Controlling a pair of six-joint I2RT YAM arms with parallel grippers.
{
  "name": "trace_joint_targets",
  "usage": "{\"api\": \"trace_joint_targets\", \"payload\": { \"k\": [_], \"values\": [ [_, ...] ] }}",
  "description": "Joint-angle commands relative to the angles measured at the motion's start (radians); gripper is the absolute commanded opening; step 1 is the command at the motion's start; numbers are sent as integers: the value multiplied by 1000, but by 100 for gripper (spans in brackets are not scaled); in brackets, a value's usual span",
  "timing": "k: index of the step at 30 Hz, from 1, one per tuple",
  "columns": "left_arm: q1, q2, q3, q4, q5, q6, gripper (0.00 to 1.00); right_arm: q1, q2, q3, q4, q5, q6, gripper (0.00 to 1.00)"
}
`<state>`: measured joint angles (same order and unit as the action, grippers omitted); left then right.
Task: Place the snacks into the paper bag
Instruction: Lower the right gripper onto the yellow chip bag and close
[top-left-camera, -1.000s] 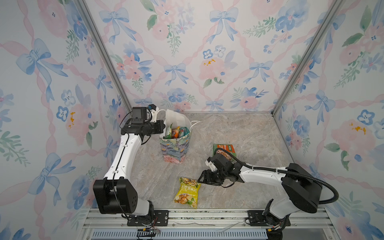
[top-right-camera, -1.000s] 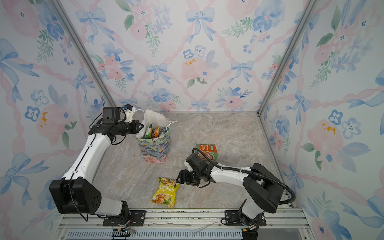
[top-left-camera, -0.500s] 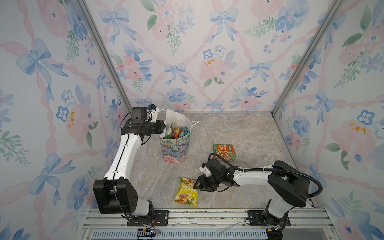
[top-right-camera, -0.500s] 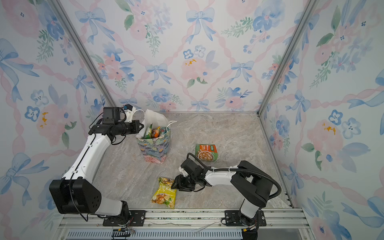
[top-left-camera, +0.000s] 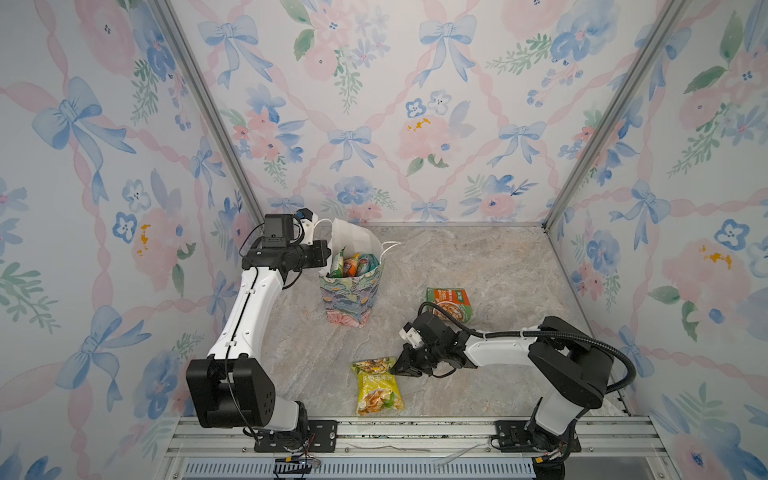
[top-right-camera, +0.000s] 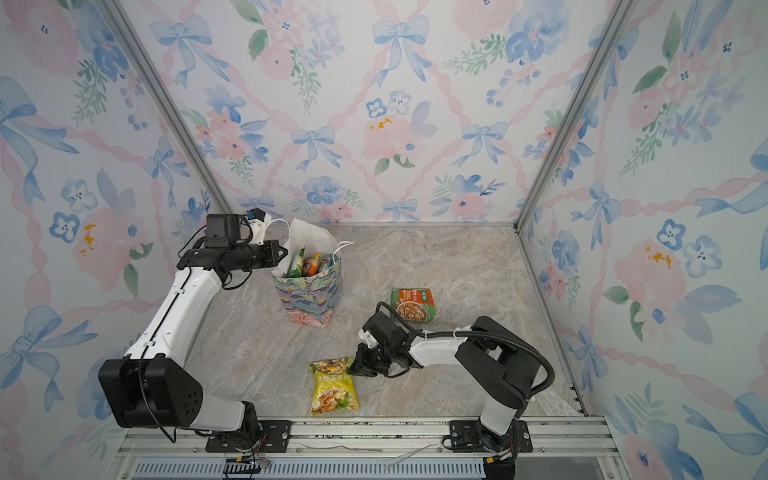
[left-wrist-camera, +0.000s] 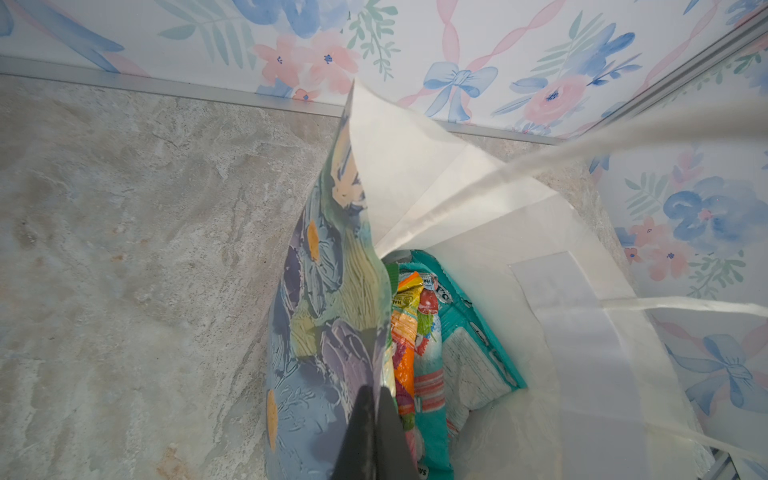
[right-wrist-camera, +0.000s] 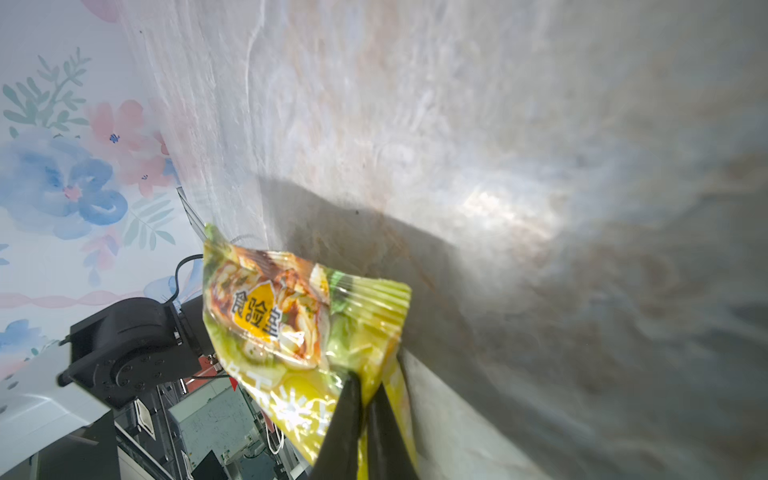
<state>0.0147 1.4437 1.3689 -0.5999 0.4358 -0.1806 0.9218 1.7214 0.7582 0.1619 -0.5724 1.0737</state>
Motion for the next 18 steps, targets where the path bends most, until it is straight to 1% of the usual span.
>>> {"api": "trace_joint_targets", "payload": {
  "k": [1, 5, 8, 12, 18],
  "values": [
    [4, 7, -12, -9, 19, -8, 0, -32, -11, 11, 3, -4, 2, 0],
    [4, 7, -13, -9, 18, -8, 0, -65, -31, 9, -1, -1, -7, 0],
    [4, 8, -13, -10, 16, -8, 0, -88, -56, 31, -43, 9, -34, 0],
    [4, 10, -13, -9, 15, -8, 0, -115, -119, 76, -131, 40, -81, 0],
    [5, 12, -13, -9, 14, -8, 0, -174, -215, 182, -324, 110, -178, 0]
  ]
}}
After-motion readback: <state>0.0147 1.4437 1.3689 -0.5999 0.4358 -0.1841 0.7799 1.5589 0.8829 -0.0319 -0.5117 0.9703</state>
